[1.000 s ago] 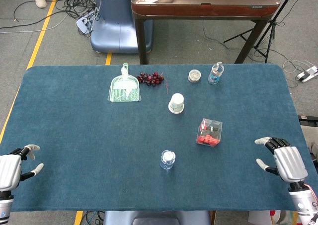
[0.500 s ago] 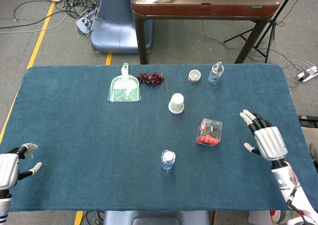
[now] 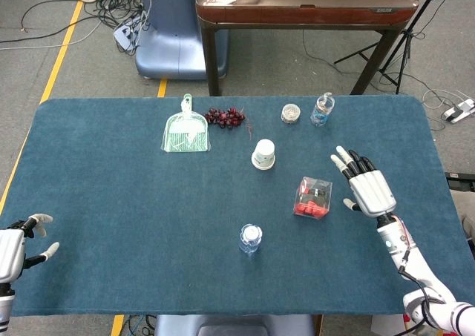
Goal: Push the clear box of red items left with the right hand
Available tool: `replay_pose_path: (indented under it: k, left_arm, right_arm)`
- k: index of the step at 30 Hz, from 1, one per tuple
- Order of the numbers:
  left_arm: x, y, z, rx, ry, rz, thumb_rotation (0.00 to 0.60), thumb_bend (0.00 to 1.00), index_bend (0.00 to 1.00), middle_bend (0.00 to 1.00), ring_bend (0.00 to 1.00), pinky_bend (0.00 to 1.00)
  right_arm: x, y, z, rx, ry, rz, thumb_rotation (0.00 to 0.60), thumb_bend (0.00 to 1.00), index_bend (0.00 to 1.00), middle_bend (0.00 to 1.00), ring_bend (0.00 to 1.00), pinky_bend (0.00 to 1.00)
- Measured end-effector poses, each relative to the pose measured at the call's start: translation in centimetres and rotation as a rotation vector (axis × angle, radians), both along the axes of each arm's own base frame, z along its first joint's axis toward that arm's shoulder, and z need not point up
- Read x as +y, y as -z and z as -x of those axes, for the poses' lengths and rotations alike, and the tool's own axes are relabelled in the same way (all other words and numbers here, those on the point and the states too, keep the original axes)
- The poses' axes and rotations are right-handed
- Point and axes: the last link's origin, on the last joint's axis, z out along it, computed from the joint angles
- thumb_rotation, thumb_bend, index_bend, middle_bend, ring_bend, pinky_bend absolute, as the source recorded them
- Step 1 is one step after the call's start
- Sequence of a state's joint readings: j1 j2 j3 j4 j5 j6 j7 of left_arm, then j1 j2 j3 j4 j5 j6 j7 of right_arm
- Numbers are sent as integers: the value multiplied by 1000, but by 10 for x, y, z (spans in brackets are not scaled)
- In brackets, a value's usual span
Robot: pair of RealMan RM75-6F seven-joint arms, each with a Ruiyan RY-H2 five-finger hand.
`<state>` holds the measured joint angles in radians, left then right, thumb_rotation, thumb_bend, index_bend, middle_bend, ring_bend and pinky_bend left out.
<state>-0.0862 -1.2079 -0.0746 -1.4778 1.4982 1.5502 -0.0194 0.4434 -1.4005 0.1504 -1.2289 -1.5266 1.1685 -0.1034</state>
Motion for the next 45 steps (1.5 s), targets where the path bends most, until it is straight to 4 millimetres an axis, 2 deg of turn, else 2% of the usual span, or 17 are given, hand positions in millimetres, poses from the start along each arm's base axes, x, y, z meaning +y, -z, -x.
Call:
replay_pose_path:
  k: [15, 26, 45]
  left_arm:
    - [0, -2, 2, -2, -12, -2, 600, 168, 398, 551, 555, 816]
    - [0, -2, 5, -4, -17, -1, 600, 168, 399, 549, 554, 816]
    - [0, -3, 7, -11, -23, -5, 600, 168, 402, 548, 554, 816]
  right_arm:
    - [-17, 32, -29, 9, -52, -48, 600, 0, 3, 0, 1, 178]
    - [-18, 50, -44, -17, -78, -73, 600, 0, 3, 0, 0, 178]
    - [-23, 89, -85, -91, -124, -131, 600, 0, 3, 0, 1, 178]
